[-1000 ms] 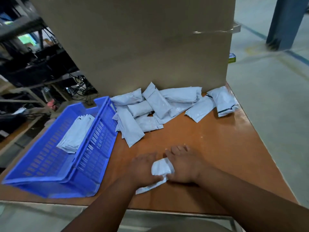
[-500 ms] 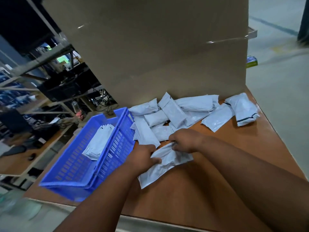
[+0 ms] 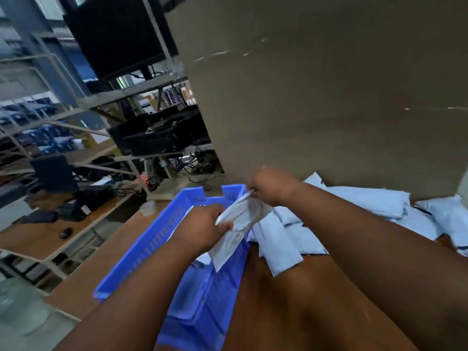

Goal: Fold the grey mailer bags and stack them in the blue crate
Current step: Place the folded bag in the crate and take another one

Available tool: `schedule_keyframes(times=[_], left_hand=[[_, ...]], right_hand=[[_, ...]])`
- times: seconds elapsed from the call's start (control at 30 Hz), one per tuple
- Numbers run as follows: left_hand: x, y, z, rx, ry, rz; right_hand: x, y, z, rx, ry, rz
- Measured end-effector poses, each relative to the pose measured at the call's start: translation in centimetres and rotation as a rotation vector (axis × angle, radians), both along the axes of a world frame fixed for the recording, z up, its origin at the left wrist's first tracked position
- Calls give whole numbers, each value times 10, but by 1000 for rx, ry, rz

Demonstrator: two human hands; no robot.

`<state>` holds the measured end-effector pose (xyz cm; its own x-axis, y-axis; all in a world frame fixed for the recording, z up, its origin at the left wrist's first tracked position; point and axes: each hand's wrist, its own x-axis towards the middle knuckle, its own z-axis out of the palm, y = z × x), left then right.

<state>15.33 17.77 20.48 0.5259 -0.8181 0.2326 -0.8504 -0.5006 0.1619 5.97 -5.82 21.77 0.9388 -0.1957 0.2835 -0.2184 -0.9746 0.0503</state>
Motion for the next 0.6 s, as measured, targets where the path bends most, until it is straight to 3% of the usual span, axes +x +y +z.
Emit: schedule_keyframes(times=[0.17, 0.3, 0.6], left_hand=[[82, 48, 13, -32, -14, 91], [136, 61, -12, 44, 5, 91], [162, 22, -99, 291, 386, 92]], right_hand=[[100, 37, 28, -134, 26, 25], [166, 60, 19, -161, 54, 21], [246, 60, -52, -10, 530, -45]])
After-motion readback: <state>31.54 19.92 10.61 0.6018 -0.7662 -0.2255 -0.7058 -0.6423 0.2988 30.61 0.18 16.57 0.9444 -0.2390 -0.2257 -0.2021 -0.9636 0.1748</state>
